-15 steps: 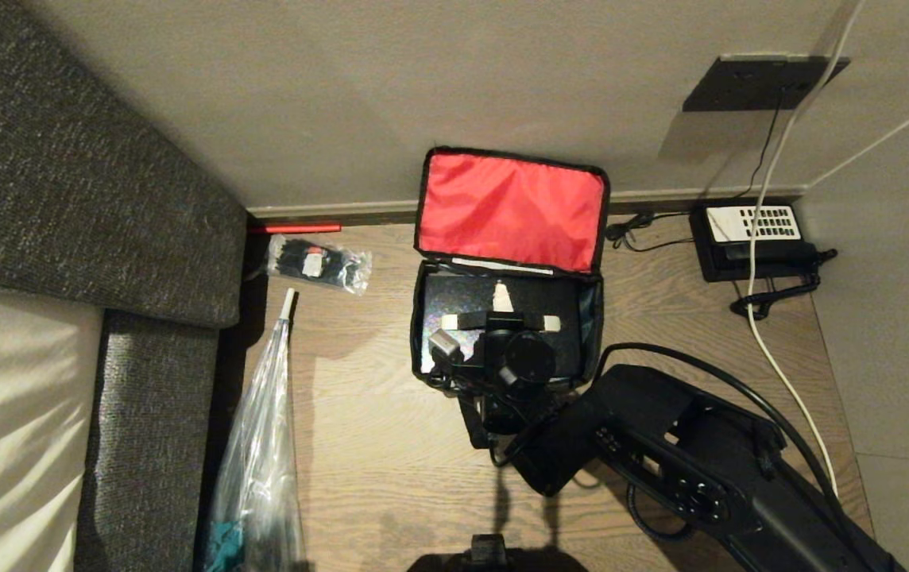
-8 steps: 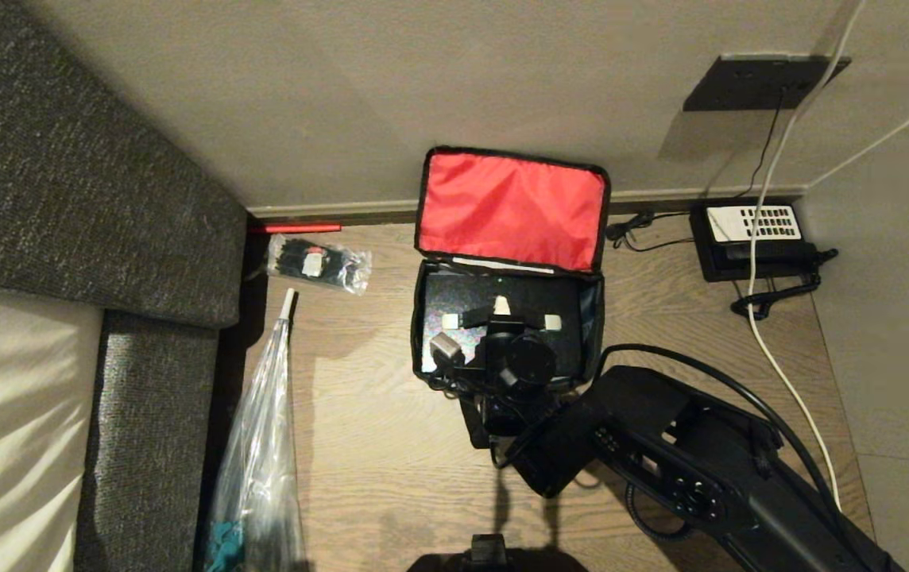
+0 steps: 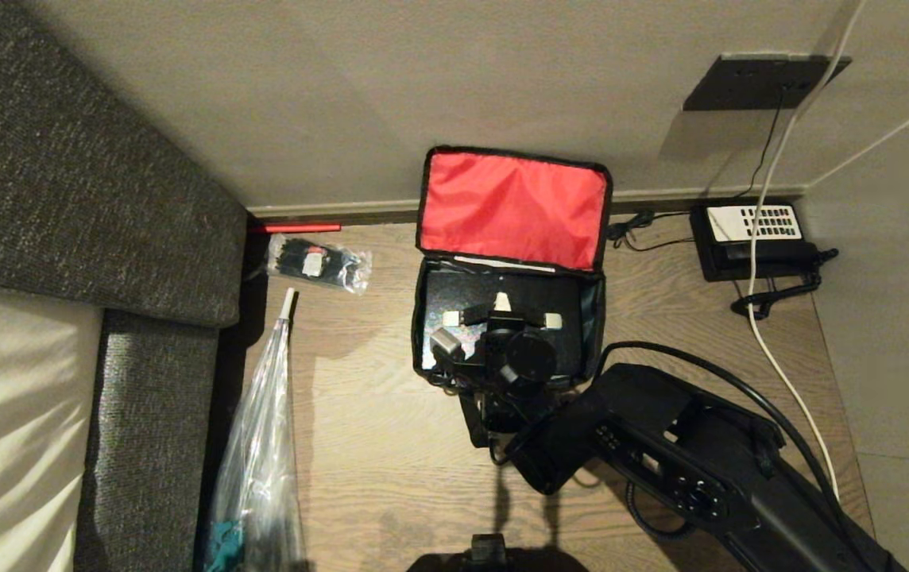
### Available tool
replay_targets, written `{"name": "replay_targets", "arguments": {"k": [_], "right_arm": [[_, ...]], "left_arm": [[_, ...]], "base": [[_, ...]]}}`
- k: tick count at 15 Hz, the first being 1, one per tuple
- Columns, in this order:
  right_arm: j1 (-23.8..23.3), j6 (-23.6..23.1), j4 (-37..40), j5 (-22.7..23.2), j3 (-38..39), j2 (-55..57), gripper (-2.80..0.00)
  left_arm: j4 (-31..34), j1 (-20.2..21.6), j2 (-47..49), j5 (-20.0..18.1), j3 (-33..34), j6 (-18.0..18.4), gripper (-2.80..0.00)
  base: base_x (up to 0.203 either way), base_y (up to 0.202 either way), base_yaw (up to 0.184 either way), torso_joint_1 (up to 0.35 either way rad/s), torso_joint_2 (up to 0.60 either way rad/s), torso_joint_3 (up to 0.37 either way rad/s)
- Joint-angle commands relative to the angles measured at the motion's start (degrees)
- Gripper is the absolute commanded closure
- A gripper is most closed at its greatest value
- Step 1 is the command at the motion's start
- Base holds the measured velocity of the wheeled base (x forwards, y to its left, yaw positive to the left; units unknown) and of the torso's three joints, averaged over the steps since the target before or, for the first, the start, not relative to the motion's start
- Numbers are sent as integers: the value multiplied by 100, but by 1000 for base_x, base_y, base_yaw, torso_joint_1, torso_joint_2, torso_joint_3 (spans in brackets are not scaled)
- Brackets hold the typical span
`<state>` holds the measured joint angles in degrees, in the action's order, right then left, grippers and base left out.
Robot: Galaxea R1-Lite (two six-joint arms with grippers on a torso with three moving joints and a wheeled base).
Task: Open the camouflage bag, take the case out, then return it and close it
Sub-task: Grip the handle, then lift the black box
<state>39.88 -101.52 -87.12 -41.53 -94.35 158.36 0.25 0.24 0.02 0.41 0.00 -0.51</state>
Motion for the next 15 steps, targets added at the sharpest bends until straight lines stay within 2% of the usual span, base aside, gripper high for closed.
{"name": "replay_targets", "arguments": {"k": [1, 15], "right_arm": [[6, -44, -54, -29, 220, -235, 0], [489, -473, -54, -20, 1146, -1293, 0]], "left_arm": [[1, 2, -2, 2, 18, -2, 0], [1, 2, -2, 2, 18, -2, 0]], "base": [[0, 0, 0, 0, 0, 0], [0, 0, 0, 0, 0, 0]]}}
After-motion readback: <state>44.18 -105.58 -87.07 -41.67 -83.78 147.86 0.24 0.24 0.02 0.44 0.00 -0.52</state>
